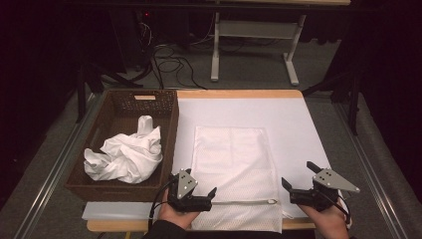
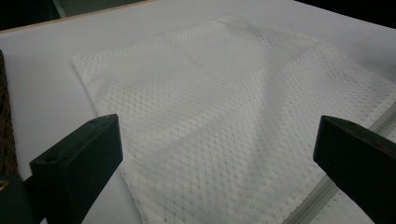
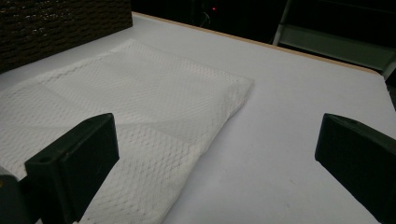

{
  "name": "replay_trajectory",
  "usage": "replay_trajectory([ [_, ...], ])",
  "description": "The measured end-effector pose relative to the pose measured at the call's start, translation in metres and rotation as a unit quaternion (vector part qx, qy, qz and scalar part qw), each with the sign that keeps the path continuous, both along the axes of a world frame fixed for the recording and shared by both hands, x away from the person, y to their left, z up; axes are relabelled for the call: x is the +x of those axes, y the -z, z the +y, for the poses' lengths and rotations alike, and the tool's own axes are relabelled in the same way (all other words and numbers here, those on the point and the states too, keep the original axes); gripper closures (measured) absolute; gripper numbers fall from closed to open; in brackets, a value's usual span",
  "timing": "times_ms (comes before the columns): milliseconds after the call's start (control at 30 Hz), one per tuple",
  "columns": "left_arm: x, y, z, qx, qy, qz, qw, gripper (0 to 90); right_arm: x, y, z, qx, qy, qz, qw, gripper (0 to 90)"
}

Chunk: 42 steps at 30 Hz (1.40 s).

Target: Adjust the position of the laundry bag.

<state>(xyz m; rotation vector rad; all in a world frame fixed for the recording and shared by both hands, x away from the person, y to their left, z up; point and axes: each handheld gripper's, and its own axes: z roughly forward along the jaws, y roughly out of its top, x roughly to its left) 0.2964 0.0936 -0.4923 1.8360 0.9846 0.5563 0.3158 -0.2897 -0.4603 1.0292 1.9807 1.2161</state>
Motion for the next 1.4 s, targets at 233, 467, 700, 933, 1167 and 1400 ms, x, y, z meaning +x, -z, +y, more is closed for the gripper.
replay_trajectory([
  [233,0.000,-0.001,0.001,-0.004,-0.004,-0.001,1.0000,0.7,-0.002,0.000,0.001,0.001,0.000,-0.002,1.0000,0.1],
  [467,0.000,-0.001,0.001,-0.006,-0.007,-0.005,0.9999,0.7,-0.002,-0.001,0.000,-0.001,0.000,-0.009,1.0000,0.1],
  [700,0.000,-0.002,0.002,-0.007,-0.009,-0.012,0.9999,0.8,-0.001,-0.001,-0.003,0.003,0.002,-0.012,0.9999,0.1],
  [933,0.000,-0.002,0.003,-0.008,-0.007,-0.017,0.9998,1.5,0.000,0.000,-0.002,0.000,0.002,-0.010,0.9999,0.2],
  [1167,0.000,-0.002,0.001,-0.012,-0.002,-0.019,0.9997,1.8,0.015,0.005,0.004,-0.005,-0.004,0.021,0.9998,0.2],
  [1400,0.003,-0.003,0.003,-0.026,0.005,-0.022,0.9994,1.9,0.057,0.019,0.017,-0.028,-0.005,0.082,0.9962,4.3],
])
